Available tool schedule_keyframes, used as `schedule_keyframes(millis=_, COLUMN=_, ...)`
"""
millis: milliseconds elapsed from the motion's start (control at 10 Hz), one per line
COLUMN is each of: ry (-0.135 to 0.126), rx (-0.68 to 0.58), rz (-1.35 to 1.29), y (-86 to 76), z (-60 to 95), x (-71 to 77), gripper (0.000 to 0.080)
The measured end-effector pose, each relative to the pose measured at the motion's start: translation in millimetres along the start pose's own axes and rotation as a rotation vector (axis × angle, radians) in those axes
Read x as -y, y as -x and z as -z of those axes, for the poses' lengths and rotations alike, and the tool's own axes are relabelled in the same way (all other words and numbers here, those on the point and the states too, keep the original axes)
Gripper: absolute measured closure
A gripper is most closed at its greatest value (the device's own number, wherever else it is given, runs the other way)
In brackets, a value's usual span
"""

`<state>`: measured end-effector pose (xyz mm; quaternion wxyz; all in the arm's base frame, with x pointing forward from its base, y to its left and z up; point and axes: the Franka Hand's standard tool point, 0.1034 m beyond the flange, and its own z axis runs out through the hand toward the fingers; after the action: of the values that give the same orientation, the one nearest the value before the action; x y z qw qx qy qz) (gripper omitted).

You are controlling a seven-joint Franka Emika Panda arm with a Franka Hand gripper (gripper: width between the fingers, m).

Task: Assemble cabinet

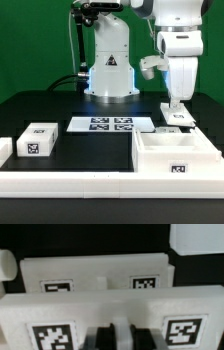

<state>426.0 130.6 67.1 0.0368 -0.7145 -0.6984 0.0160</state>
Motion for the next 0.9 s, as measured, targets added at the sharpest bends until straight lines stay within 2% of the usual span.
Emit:
schedule_keyframes(millis=200, ry=-0.009, rx=-0.001, rz=-0.007, y=3.9, z=-1.7, x=-2.3, gripper=0.0738)
schedule_keyframes(millis=600, ry=0.005, rx=-0.008, rz=-0.034, y=12.8, z=4.1, x=-19.2, gripper=0.0738)
schedule_keyframes(millis=900, ry=0.006, rx=-0.012, rz=-0.038, y=12.1, z=3.1, x=-22.1, gripper=0.0738)
